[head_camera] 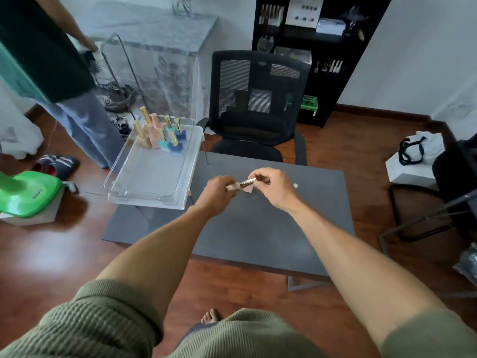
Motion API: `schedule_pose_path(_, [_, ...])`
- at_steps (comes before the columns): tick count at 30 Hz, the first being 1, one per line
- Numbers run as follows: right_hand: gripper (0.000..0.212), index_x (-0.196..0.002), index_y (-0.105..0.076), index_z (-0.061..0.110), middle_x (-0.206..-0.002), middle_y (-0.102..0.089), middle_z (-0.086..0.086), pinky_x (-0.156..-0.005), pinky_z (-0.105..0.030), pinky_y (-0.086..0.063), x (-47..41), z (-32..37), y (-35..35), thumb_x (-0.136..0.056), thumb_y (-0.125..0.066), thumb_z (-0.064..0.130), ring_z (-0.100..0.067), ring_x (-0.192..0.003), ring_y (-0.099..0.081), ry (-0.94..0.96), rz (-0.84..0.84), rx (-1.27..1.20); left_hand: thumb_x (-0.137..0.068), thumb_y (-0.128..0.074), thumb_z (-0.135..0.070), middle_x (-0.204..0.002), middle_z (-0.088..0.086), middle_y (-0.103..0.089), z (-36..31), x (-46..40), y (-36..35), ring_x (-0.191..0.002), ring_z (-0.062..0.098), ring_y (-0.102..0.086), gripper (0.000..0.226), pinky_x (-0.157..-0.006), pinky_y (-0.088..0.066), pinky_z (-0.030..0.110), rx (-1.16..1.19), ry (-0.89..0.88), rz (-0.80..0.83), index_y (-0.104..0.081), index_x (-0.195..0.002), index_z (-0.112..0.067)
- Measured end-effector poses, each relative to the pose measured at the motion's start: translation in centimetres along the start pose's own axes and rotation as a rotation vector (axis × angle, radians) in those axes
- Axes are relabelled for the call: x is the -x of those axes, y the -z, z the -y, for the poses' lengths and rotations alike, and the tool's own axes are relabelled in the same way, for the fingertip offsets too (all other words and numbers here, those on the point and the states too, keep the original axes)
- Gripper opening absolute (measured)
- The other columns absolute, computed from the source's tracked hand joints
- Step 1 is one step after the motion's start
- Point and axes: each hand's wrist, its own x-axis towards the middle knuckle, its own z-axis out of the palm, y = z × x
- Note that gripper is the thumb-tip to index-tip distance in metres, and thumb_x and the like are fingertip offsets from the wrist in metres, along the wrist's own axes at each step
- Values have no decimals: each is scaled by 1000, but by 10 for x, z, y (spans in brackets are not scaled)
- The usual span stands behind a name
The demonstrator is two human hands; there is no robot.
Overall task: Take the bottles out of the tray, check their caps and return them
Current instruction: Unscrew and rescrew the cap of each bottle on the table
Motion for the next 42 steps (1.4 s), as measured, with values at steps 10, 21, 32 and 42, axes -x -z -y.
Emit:
schedule_pose_path(10, [39, -70, -74, 14, -58, -64, 5, -53, -28, -41, -17, -4, 8, -99, -67, 39, -6, -50, -52, -88, 40, 85, -91, -72, -22, -92, -1, -68, -2, -3, -3, -84, 19, -62, 8, -75, -52, 38, 1, -5, -35, -73, -99, -21])
schedule_pose_path(21, [50, -93, -74, 21, -70, -73, 5, -71, -43, -63, -9, -1, 10, -95, -54, 66, -15, -62, -72, -129, 28, 134, -91, -71, -20, -92, 0, -67, -3, -2, -5, -84, 20, -61, 4, -76, -53, 40, -6, -8, -36, -71, -93, -24])
schedule_pose_path(32, [13, -103, -73, 18, -84, -72, -3, -73, -48, -59, 0, -2, 8, -100, -64, 9, -32, -82, -70, -53, 66, 46, -93, -70, -19, -94, 0, -67, -2, 1, -4, -84, 20, -61, 8, -77, -55, 43, -28, 16, -31, -72, -101, -20])
schedule_pose_path(42, [48, -77, -72, 12, -64, -72, 2, -59, -34, -56, -4, -1, 1, -101, -56, 51, -14, -55, -69, -125, 43, 113, -93, -69, -18, -92, 0, -67, 0, 6, 1, -82, 21, -63, 6, -77, -57, 46, -29, 20, -37, -72, -96, -22])
